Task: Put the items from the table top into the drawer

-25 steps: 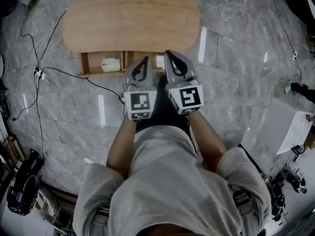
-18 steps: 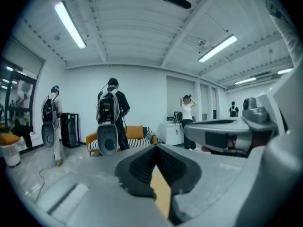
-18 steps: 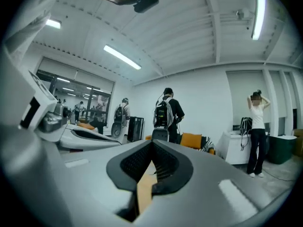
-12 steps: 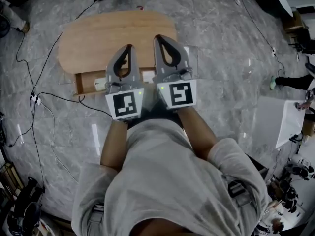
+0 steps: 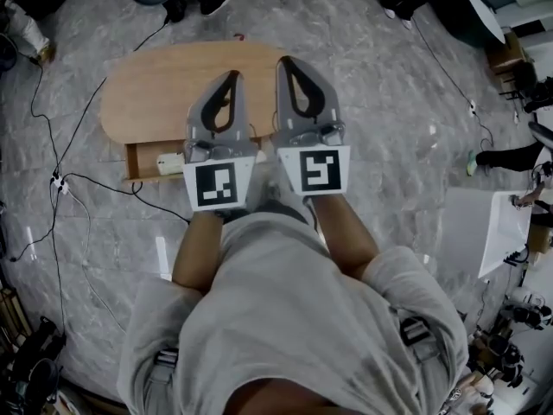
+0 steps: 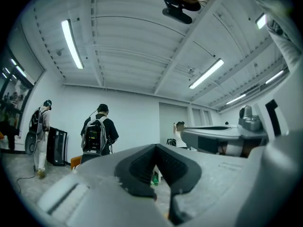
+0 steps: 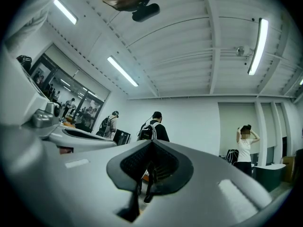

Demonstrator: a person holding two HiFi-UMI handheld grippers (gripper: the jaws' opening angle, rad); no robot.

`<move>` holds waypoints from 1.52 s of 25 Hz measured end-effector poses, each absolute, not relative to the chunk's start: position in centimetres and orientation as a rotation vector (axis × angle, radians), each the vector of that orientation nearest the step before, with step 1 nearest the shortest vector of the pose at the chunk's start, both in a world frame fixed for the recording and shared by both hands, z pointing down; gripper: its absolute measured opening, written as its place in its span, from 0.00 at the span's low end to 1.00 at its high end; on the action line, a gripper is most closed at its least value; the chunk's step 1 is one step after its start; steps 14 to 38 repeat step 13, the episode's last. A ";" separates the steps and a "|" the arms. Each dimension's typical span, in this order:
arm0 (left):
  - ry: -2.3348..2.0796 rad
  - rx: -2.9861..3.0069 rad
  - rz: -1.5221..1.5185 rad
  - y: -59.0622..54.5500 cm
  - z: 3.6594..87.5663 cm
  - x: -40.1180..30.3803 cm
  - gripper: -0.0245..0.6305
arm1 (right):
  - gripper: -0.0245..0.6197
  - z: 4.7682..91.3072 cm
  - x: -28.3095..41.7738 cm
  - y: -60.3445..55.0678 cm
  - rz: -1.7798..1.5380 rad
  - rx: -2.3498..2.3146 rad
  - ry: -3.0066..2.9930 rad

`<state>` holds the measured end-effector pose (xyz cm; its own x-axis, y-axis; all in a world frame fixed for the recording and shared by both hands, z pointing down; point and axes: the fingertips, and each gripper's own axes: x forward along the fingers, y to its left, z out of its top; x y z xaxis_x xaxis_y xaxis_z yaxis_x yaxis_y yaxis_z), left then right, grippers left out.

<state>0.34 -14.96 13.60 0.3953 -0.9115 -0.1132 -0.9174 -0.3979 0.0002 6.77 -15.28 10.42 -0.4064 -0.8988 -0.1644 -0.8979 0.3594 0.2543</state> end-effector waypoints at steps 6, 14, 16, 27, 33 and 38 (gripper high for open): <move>1.672 -2.553 0.134 -14.8 12.9 3.6 0.07 | 0.05 10.3 9.8 -15.1 -0.489 1.707 -2.609; 1.693 -2.529 0.129 -14.5 11.3 5.6 0.07 | 0.05 8.2 11.9 -15.2 -0.514 1.693 -2.668; 1.693 -2.529 0.129 -14.5 11.3 5.6 0.07 | 0.05 8.2 11.9 -15.2 -0.514 1.693 -2.668; 1.693 -2.529 0.129 -14.5 11.3 5.6 0.07 | 0.05 8.2 11.9 -15.2 -0.514 1.693 -2.668; 1.693 -2.529 0.129 -14.5 11.3 5.6 0.07 | 0.05 8.2 11.9 -15.2 -0.514 1.693 -2.668; 1.693 -2.529 0.129 -14.5 11.3 5.6 0.07 | 0.05 8.2 11.9 -15.2 -0.514 1.693 -2.668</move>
